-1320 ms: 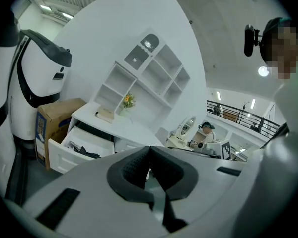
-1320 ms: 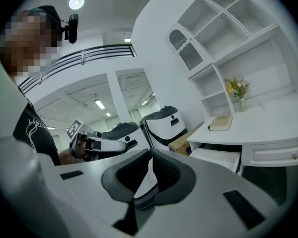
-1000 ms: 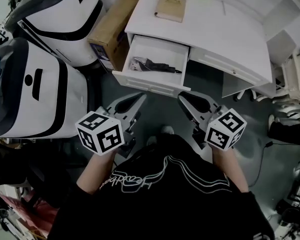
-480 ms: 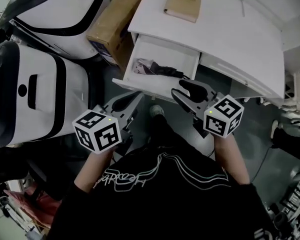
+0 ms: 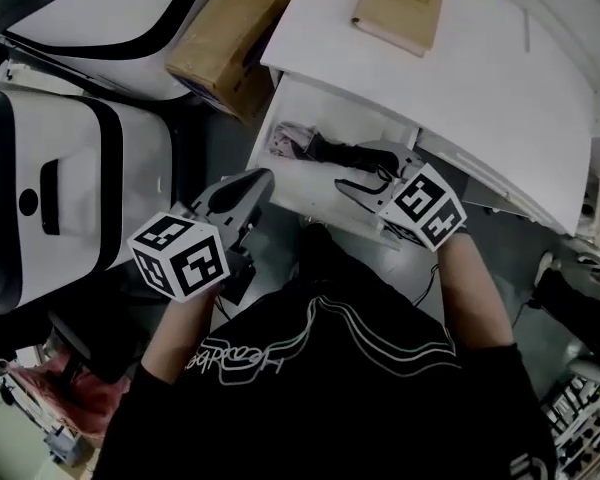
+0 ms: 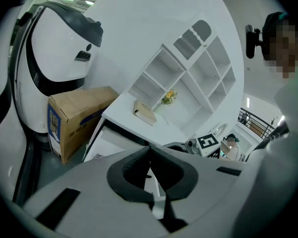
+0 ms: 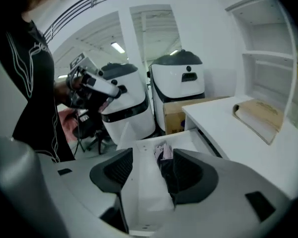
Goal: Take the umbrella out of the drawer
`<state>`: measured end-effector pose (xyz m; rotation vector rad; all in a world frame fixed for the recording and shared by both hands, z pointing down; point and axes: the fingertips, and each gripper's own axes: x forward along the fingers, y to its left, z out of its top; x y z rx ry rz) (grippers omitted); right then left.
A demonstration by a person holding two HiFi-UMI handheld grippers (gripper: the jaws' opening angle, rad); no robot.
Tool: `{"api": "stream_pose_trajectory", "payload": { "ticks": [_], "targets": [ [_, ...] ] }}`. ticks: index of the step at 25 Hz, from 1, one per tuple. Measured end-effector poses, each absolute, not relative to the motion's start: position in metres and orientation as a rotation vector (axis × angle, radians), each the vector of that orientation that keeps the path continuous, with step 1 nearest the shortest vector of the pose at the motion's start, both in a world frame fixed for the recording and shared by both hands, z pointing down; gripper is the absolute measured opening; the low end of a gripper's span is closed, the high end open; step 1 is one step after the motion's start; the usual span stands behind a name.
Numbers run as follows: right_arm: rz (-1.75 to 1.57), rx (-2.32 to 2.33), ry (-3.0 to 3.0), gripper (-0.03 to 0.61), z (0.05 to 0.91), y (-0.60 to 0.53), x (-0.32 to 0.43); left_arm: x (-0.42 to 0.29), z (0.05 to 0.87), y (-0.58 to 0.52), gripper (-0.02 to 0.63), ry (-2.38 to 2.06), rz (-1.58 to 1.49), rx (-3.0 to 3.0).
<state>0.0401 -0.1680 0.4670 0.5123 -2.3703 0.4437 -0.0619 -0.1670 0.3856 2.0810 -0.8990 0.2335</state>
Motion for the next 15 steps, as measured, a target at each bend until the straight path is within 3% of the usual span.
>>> {"api": "stream_pose_trajectory", "payload": {
  "ticks": [15],
  "targets": [
    [0.232, 0.198, -1.982, 0.239, 0.65, -0.204, 0.029, -0.079, 0.429, -0.205, 0.02, -0.969, 0.247, 1.953]
  ]
}}
